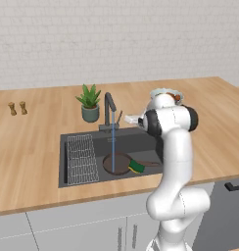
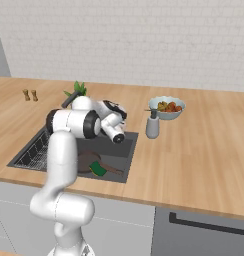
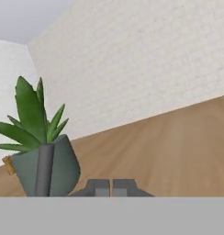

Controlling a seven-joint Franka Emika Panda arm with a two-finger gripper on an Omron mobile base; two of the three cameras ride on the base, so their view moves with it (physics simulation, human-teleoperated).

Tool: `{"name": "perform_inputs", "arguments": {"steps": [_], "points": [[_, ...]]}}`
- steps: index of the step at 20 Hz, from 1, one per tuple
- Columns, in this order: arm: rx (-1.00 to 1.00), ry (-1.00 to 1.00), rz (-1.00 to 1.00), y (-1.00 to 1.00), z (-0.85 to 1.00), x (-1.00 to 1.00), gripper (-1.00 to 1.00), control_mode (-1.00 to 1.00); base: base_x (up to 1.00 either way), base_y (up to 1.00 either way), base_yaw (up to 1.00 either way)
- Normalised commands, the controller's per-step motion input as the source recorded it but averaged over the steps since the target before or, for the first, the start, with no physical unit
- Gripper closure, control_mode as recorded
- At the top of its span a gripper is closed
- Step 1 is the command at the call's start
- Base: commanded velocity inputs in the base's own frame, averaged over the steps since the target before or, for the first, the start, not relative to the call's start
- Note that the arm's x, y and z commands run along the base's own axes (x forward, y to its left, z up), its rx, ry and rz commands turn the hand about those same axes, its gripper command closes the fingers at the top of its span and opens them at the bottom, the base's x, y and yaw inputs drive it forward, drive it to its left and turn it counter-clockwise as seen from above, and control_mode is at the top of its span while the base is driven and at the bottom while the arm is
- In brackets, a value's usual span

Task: Pick the pan and sponge and place them into the sink. Then turn on the water.

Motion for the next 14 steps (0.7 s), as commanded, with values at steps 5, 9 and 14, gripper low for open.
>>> {"name": "perform_inputs", "arguments": {"steps": [5, 9, 14], "points": [[0.03, 0.10, -0.06, -0.60, 0.05, -0.09, 1.00, -1.00, 0.00, 0.00, 0.00], [0.01, -0.03, 0.00, -0.13, 0.51, -0.85, 1.00, -1.00, 0.00, 0.00, 0.00], [-0.28, -0.16, 0.04, 0.15, 0.56, -1.00, 1.00, -1.00, 0.00, 0.00, 0.00]]}}
